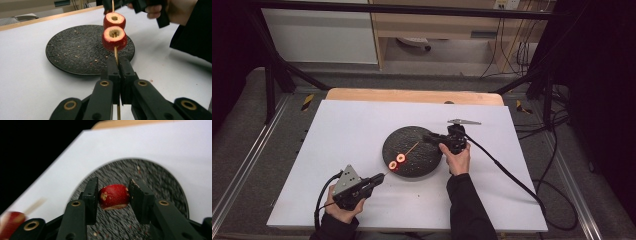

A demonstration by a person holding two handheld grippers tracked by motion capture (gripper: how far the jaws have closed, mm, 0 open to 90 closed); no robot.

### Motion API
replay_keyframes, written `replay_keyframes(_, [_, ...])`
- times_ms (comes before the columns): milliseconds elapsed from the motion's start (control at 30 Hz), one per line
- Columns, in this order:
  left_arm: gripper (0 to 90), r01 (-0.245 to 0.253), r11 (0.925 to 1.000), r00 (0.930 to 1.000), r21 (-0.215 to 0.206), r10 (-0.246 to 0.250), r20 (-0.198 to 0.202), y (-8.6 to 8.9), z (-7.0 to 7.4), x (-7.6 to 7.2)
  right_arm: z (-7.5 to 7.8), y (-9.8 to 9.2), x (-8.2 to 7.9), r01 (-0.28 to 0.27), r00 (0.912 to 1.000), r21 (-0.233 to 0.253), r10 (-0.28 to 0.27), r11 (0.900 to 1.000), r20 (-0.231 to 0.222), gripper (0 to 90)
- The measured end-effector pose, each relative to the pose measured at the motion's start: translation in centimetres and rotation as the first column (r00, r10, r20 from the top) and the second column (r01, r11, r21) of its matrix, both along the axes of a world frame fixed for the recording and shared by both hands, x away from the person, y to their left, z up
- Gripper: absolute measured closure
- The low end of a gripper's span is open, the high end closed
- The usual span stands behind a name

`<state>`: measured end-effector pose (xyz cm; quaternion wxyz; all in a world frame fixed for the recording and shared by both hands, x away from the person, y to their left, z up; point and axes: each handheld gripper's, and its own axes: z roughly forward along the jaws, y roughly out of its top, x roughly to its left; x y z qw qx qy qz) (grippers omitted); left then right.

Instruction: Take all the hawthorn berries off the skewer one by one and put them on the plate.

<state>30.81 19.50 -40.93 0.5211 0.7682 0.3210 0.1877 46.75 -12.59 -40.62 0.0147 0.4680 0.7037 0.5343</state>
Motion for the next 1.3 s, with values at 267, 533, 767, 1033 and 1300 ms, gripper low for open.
replay_keyframes(267, [88.3, -0.006, 1.0000, 1.0000, -0.002, 0.006, -0.005, 0.1, 0.0, 0.1, -3.7, 1.6, 0.2, -0.038, 0.9978, -0.127, 0.031, 0.991, -0.060, 61.6])
replay_keyframes(533, [88.3, -0.008, 1.0000, 0.9999, 0.001, 0.008, -0.006, 0.1, 0.0, 0.1, -4.0, 1.8, -0.2, -0.051, 0.9982, -0.160, 0.046, 0.986, -0.038, 53.1])
replay_keyframes(767, [88.3, -0.010, 0.9999, 0.9999, 0.001, 0.010, -0.008, 0.1, -0.1, 0.1, -1.0, 0.8, -2.0, -0.065, 0.9963, -0.130, 0.072, 0.989, 0.046, 32.4])
replay_keyframes(1033, [88.3, 0.000, 1.0000, 1.0000, 0.009, 0.000, -0.009, -0.5, -0.2, 0.1, 0.5, -1.0, -5.2, -0.103, 0.9886, -0.074, 0.110, 0.992, 0.103, 10.0])
replay_keyframes(1300, [88.3, 0.025, 0.9993, 0.9996, 0.028, -0.025, -0.013, -1.5, -0.5, -0.1, -0.5, -0.5, -7.7, -0.172, 0.9798, -0.039, 0.175, 0.984, 0.097, 7.7])
